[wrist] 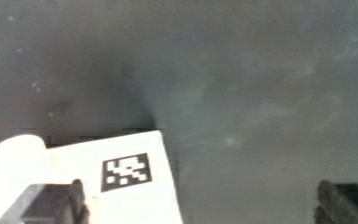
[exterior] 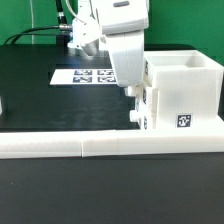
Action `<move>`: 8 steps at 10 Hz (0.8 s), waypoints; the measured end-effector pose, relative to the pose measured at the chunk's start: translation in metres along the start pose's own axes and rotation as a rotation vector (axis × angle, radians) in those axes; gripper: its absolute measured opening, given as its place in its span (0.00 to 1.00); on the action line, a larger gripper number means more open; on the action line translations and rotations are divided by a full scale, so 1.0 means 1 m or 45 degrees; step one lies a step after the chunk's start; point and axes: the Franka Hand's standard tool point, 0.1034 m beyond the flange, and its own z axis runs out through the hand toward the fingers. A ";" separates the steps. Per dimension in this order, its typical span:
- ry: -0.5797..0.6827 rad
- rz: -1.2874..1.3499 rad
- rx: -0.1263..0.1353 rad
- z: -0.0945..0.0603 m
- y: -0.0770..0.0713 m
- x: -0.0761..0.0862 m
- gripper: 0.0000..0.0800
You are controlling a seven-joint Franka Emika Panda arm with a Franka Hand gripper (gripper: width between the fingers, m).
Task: Assemble drawer
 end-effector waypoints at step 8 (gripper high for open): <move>-0.031 0.163 -0.003 0.002 -0.015 -0.008 0.81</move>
Offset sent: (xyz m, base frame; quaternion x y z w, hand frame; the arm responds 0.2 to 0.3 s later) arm 0.0105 0.0340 -0.0027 -0.0087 -0.0070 0.0819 0.9966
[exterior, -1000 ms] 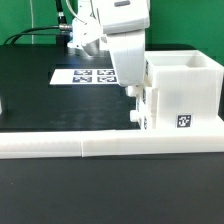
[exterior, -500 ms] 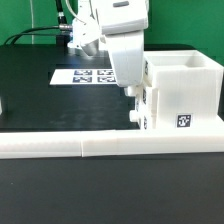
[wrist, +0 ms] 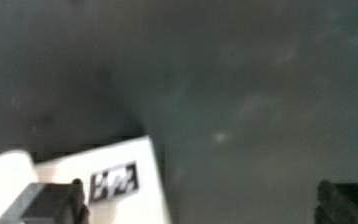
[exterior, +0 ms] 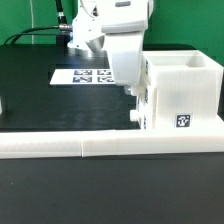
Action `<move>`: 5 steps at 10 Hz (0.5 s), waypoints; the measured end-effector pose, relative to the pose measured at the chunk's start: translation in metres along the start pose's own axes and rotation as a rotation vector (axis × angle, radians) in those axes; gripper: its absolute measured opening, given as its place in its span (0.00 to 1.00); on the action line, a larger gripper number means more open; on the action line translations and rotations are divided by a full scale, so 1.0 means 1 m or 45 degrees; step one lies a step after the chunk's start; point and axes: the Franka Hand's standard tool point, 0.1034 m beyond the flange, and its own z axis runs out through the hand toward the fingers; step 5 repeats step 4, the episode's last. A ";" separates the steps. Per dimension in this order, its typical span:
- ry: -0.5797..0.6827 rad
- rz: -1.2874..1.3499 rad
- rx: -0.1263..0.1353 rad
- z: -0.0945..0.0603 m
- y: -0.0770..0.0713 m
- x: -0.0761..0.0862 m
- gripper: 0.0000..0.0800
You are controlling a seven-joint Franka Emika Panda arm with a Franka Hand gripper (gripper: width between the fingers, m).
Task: Assemble drawer
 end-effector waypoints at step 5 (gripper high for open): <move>-0.018 0.005 -0.059 0.002 -0.032 -0.028 0.81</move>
Offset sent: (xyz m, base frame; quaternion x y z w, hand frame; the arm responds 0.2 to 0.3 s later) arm 0.0000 0.0000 0.0000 0.0000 0.0000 0.0000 1.0000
